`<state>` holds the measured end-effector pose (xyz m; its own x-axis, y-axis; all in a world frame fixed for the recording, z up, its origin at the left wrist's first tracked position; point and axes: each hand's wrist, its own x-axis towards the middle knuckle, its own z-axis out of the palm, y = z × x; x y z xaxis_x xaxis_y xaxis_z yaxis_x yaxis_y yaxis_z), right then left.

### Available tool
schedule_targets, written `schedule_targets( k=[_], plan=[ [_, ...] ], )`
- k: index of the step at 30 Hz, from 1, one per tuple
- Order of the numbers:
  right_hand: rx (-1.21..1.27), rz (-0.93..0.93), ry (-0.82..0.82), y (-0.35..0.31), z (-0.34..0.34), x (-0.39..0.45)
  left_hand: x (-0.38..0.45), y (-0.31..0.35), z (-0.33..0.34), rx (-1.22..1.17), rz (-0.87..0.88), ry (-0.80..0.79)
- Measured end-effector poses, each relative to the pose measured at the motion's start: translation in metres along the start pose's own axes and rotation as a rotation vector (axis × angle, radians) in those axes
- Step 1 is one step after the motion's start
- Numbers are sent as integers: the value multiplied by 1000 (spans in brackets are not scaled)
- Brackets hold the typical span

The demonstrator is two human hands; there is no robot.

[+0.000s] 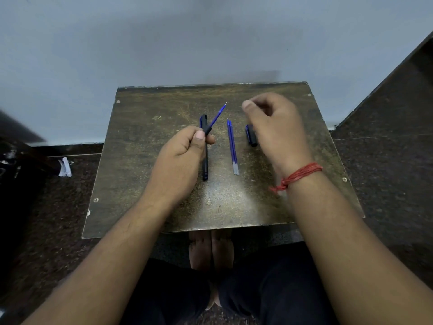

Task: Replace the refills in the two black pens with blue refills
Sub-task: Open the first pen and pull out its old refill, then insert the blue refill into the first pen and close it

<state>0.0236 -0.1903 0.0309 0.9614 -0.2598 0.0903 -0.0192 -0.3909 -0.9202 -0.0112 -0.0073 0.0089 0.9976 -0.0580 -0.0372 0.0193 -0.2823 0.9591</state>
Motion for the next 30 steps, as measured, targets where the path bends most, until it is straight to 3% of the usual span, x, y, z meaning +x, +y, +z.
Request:
schedule_targets(
  k=[2, 5, 14, 30],
  plan=[
    [223, 119, -191, -7, 11, -10, 1, 0, 0, 4, 6, 0],
    [411, 215, -333, -13, 21, -17, 2, 2, -1, 13, 26, -8],
    [478, 259, -378, -13, 20, -17, 1, 3, 2, 69, 54, -29],
    [865, 349, 70, 6, -17, 12, 1, -2, 1, 125, 41, -18]
  ],
)
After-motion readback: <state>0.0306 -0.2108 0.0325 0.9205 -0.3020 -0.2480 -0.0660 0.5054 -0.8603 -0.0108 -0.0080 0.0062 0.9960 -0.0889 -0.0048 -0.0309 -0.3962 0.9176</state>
